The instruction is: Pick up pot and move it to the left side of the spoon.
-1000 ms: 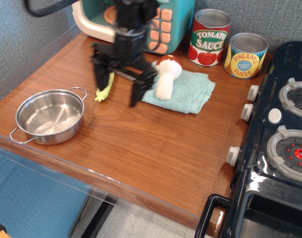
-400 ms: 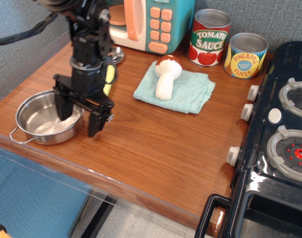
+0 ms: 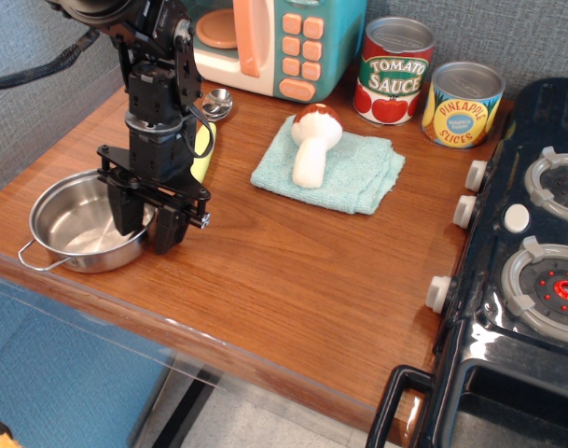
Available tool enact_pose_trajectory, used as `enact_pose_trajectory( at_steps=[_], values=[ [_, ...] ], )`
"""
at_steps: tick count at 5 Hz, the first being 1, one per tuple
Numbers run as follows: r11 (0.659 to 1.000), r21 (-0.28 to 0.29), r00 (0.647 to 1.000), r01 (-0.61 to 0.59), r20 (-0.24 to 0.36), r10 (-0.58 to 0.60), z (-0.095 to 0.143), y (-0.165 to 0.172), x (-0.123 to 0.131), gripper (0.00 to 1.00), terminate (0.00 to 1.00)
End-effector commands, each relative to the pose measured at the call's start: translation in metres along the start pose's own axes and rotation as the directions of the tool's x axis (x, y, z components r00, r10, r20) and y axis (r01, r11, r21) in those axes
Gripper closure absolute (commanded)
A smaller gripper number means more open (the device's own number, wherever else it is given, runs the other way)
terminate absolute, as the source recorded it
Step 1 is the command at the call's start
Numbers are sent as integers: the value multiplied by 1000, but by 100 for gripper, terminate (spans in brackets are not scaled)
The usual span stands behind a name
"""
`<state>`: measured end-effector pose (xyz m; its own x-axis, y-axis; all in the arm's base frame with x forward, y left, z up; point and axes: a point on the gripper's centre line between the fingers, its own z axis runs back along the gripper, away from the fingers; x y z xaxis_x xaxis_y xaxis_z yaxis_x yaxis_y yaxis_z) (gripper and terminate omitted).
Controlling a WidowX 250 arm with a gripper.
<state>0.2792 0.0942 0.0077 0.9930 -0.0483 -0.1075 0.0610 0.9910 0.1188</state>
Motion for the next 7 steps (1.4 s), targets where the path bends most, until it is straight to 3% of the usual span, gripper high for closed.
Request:
enact_pose_trajectory(
  at_steps=[1, 3, 5, 7],
  values=[
    [999, 8, 996, -46, 76, 46, 18, 3, -5, 100, 0],
    [993, -43, 978, -110, 171, 116, 55, 2, -3, 100, 0],
    [965, -87, 952, -249, 159, 261, 68, 40, 52, 100, 0],
    [946, -65, 936, -319, 135, 325, 63, 59, 87, 100, 0]
  ],
)
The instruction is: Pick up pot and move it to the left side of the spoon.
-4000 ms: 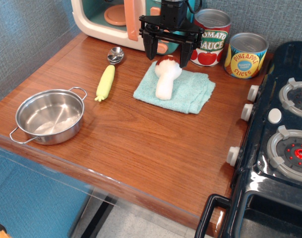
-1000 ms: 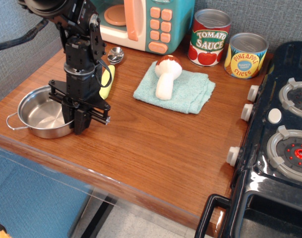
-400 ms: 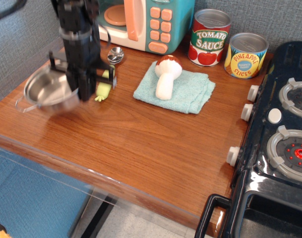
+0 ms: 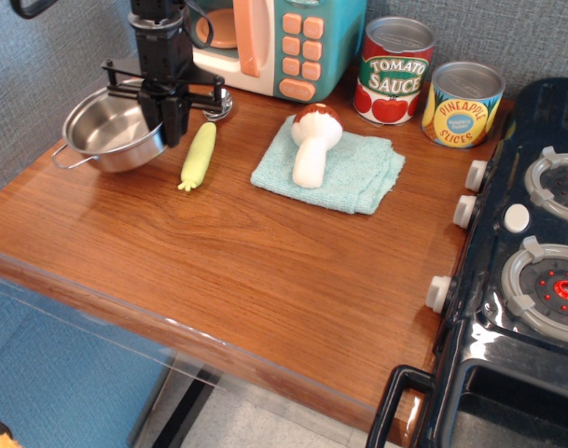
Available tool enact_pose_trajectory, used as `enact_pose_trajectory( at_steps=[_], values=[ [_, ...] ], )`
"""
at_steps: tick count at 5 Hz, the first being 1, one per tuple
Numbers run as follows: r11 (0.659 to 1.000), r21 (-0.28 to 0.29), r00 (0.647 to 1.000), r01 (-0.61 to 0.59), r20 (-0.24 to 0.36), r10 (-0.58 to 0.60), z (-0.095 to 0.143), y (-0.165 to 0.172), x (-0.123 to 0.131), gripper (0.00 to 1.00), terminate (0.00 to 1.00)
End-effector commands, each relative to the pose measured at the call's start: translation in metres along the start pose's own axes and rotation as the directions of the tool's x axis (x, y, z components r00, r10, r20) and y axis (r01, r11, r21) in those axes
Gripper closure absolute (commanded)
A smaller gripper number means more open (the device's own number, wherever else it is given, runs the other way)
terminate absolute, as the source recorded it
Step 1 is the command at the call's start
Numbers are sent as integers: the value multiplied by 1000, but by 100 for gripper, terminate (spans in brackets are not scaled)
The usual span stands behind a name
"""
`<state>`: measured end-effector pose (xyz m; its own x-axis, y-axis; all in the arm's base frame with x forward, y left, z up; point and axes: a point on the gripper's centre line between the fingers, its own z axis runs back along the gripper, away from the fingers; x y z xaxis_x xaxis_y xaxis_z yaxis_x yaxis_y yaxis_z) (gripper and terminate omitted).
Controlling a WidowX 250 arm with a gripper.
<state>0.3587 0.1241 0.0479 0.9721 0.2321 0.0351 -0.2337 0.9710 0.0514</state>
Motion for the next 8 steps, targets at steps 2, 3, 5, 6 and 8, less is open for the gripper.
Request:
enact_pose_trajectory(
  at_steps=[2, 3, 5, 6, 8],
  values=[
    [993, 66, 995, -95, 4, 95, 5, 38, 35, 100, 0],
    [992, 72, 995, -100, -21, 102, -4, 45, 37, 100, 0],
    [997, 27, 997, -75, -14, 75, -3, 42, 38, 0, 0],
    [999, 5, 999, -37, 34, 37, 15, 33, 35, 0, 0],
    [1000, -12, 995, 26, 101, -25, 45, 29, 24, 0, 0]
  ],
)
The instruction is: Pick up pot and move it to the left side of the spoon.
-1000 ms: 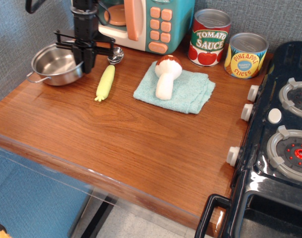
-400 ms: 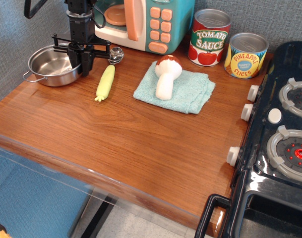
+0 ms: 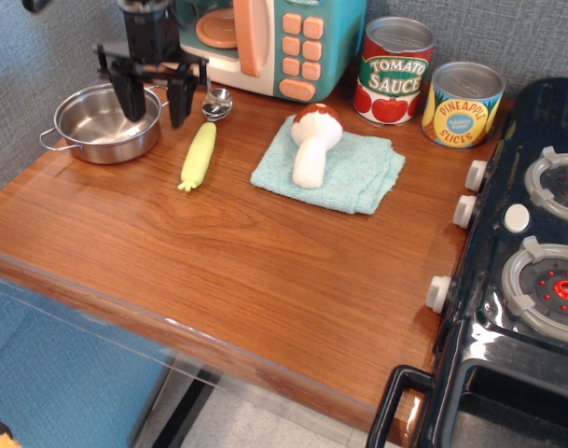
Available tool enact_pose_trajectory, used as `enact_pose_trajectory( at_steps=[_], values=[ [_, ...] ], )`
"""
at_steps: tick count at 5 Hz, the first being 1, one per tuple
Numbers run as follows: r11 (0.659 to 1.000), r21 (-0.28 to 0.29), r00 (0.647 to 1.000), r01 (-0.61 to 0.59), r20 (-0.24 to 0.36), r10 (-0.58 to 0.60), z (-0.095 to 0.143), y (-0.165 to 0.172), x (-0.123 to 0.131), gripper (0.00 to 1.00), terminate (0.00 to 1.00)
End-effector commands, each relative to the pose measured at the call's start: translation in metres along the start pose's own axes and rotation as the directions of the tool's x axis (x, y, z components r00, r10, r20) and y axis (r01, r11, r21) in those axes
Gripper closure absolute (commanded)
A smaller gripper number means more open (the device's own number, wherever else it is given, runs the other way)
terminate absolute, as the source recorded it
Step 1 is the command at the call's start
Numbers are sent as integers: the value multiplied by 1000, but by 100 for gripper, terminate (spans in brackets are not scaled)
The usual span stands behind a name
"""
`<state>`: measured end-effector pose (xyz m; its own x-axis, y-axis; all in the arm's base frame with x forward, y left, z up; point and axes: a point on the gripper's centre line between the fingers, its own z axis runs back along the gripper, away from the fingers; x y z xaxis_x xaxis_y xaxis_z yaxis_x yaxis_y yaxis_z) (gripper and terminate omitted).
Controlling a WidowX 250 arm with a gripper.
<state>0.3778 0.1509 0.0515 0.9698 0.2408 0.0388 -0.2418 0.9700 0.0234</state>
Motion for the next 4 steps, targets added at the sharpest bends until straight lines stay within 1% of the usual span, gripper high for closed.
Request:
enact_pose_trajectory(
  at_steps=[1, 3, 4],
  values=[
    [998, -4, 994, 65, 93, -64, 47, 8, -1, 0, 0],
    [998, -4, 994, 65, 93, -64, 47, 8, -1, 0, 0],
    [998, -4, 994, 65, 93, -64, 47, 8, -1, 0, 100]
  ],
)
